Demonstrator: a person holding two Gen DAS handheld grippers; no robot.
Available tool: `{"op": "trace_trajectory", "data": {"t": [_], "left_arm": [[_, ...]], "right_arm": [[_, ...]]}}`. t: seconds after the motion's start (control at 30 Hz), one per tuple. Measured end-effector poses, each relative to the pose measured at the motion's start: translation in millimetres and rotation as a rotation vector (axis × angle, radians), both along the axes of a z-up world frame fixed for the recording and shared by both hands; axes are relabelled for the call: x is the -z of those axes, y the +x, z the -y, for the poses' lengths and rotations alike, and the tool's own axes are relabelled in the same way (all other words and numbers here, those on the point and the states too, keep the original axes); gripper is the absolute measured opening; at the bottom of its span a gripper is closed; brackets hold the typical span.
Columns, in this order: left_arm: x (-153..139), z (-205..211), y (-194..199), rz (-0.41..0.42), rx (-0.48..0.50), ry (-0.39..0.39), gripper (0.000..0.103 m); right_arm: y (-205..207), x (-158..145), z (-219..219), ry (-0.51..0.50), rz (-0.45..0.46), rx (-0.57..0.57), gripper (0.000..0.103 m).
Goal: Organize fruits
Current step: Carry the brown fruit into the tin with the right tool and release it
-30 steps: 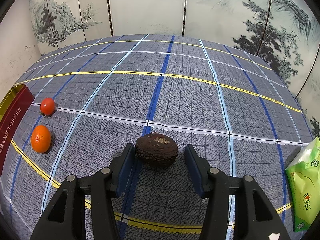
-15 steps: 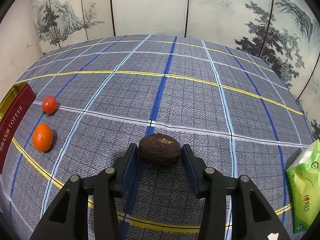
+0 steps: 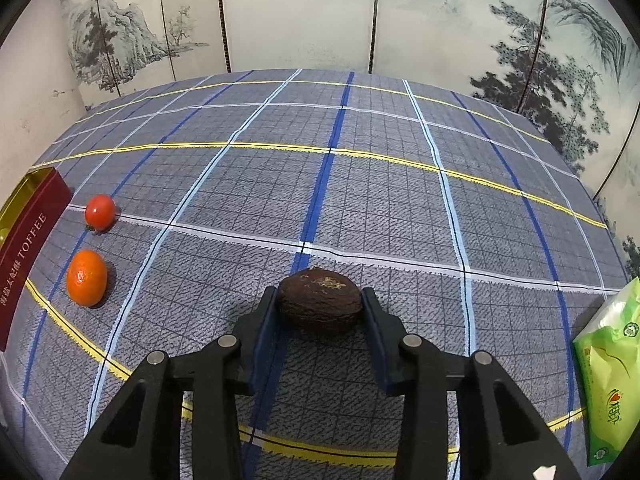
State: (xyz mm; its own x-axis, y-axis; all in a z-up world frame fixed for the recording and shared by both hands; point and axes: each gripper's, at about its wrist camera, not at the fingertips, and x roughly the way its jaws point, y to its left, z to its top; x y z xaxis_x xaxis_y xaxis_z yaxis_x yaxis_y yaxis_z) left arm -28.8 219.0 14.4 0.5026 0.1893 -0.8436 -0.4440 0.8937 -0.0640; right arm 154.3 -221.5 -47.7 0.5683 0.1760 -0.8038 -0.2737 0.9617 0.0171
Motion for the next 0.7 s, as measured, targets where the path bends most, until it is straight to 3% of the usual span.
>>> {"op": "trace_trajectory", "data": {"t": [0.37,0.7], "left_arm": [[-3,3,-1,0.027,0.016,0.012,0.067],[-9,4,-6,0.064,0.015,0.031,0.067]], "right_arm": [[-7,-16,-12,-0.019,0.021,0.005,0.037],[-28,-46,-75,0.019,0.033,-0.134,0.037]]}}
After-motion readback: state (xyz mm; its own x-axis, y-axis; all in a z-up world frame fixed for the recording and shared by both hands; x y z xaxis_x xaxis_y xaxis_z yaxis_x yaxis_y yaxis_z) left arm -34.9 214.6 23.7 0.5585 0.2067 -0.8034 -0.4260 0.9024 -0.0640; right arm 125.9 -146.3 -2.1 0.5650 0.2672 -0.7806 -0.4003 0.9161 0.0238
